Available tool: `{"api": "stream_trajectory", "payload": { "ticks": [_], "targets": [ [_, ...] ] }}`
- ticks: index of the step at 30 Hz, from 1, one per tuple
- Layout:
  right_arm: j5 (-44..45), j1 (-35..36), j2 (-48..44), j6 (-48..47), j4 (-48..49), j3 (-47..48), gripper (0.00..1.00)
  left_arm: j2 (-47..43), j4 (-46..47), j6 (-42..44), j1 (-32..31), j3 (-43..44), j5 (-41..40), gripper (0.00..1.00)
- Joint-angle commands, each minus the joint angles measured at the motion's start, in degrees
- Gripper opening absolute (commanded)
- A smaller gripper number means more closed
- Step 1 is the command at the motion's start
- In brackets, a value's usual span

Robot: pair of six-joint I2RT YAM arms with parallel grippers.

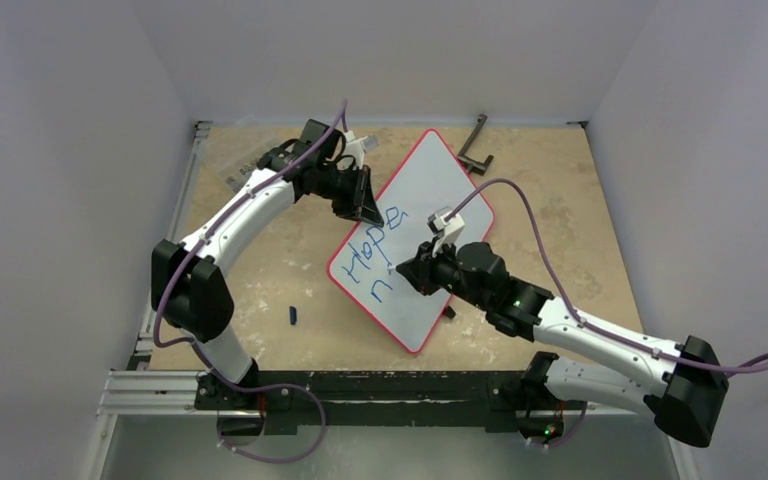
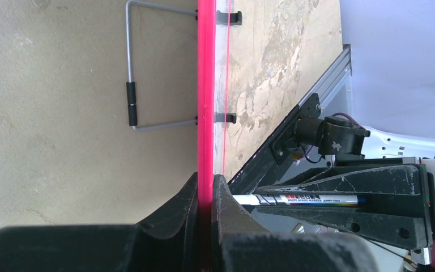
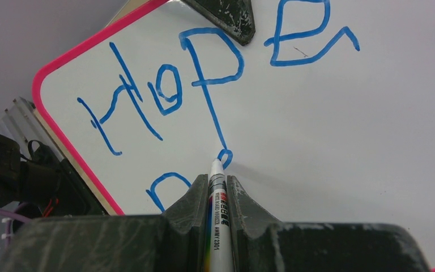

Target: Write a sentence on the whiteboard

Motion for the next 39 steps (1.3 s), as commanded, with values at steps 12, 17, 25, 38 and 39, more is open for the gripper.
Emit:
{"api": "stream_trajectory", "payload": {
  "ticks": [12,17,25,38,39],
  "targets": [
    [-2.0,0.1,-2.2,1.8,-0.1,-4.0,0.0,-2.5,0.1,0.6,0.0,2.0,-4.9,0.0],
    [0.9,0.1,-2.9,4.3,-2.3,-4.2,0.0,-2.5,0.2,0.6,0.0,2.0,-4.9,0.0],
    [5.6,0.1,-2.2,4.9,-3.2,-3.2,0.0,-2.7,0.2,0.6,0.0,2.0,-4.9,0.0],
    [9.6,0.1,0.1,-2.0,-7.3,4.8,0.0,-2.7,0.1,0.6,0.0,2.0,-5.0,0.0],
    [9.8,0.1,-0.3,-2.6,-7.9,5.6,0.0,-2.7,0.2,0.6,0.0,2.0,-5.0,0.0]
  ]
}}
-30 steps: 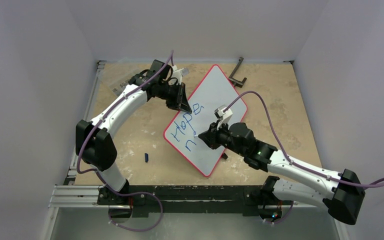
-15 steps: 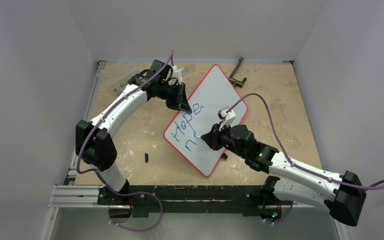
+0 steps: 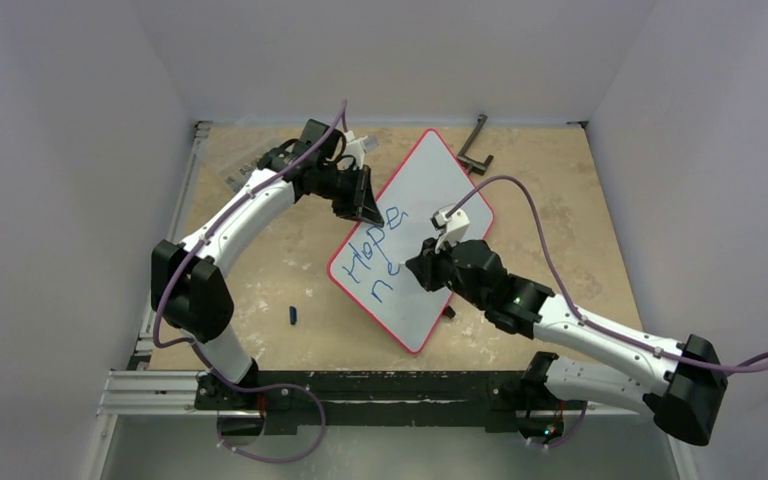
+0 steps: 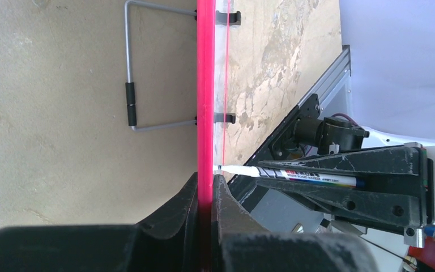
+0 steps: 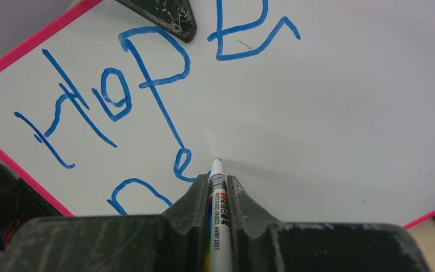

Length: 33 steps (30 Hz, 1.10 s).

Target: Write a sentence on the whiteboard

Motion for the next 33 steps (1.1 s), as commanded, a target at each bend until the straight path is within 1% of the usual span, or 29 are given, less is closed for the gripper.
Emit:
{"api": "stream_trajectory", "payload": {
  "ticks": [1,8,26,33],
  "targets": [
    [3.0,0.0,-0.9,-4.6,-3.3,5.4,0.0,-2.7,0.2,0.6,0.0,2.0,-5.0,0.0],
    [2.1,0.0,-2.7,-5.1,-2.5,6.9,0.0,-2.8,0.2,0.6,0.0,1.9,-5.0,0.0],
    [0.2,-0.1,3.9,-6.5,1.5,8.6,0.0,-2.8,0.3,0.5,0.0,1.9,-4.8,0.0],
    [0.5,-0.1,4.3,-6.1,1.5,6.8,0.0,-3.0,0.3,0.6,0.0,1.9,-4.8,0.0]
  ]
}}
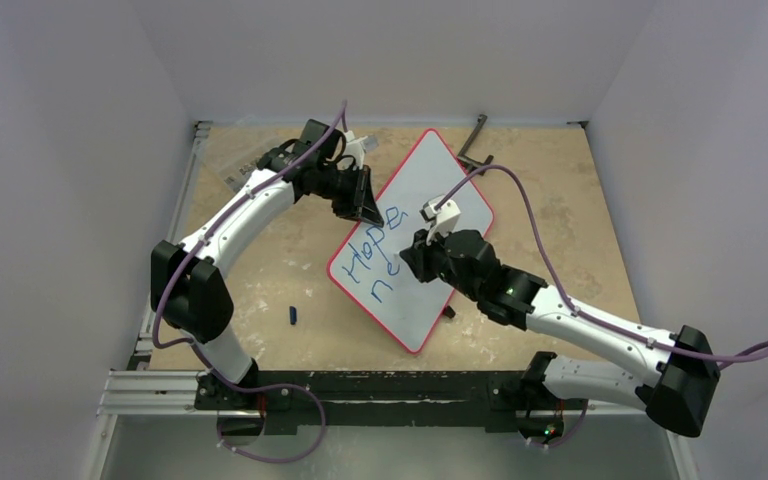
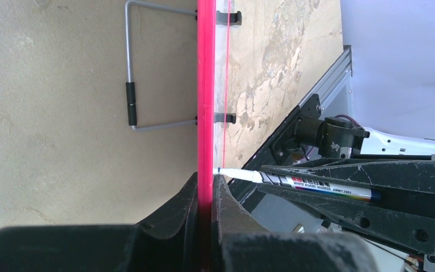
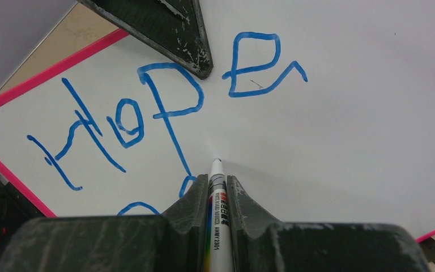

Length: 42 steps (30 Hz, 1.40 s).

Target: Write a sentence on the whiteboard

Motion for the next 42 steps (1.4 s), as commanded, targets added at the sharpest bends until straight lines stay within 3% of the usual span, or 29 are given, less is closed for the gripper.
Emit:
{"api": "stream_trajectory", "payload": {
  "ticks": [1,16,42],
  "targets": [
    [-0.1,-0.1,-0.2,-0.2,2.3,0.4,0.0,-2.9,0.3,0.8,0.3,1.9,-4.6,0.0],
    [0.6,-0.1,-5.1,4.3,2.4,-8.7,0.0,-3.1,0.4,0.6,0.3,1.9,-4.3,0.0],
    [3.6,-1.3,2.7,0.1,3.8,0.8,0.0,-3.4,0.6,0.5,0.2,1.8,-3.8,0.0]
  ]
}}
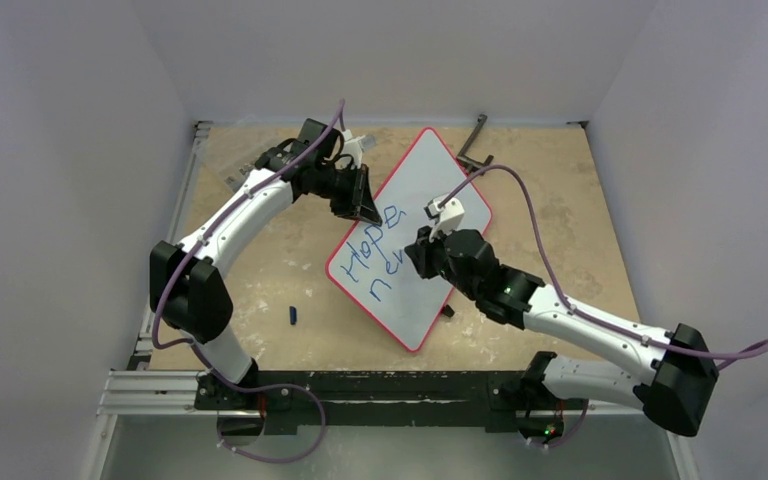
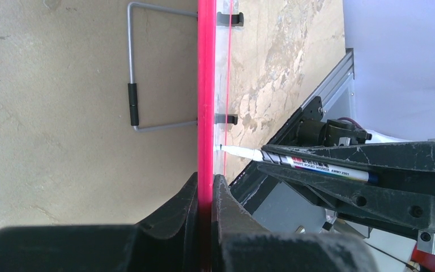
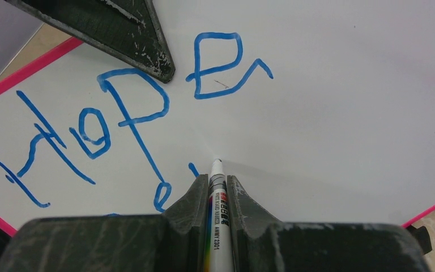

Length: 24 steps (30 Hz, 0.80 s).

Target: Write a sentence on the whiteboard

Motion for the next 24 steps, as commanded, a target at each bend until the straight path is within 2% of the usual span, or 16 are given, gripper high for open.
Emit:
{"api": "stream_trajectory", "payload": {
  "ticks": [1,10,17,24],
  "targets": [
    [0.3,-0.6,2.4,-1.1,2.1,2.7,0.0,-3.2,0.7,0.3,-0.1,1.8,-3.6,0.0],
    [0.2,-1.1,3.6,-2.4,1.4,5.8,0.0,-3.2,0.8,0.3,-0.1,1.7,-3.6,0.0],
    [-2.7,-2.1,-1.0,-1.3,-0.1,7.3,0.0,-3.3,0.8,0.3,-0.1,1.8,-3.7,0.0],
    [-1.7,-2.5,-4.2,-1.2,-2.7,7.3,0.0,-3.1,0.8,0.3,-0.1,1.8,-3.6,0.0]
  ]
}}
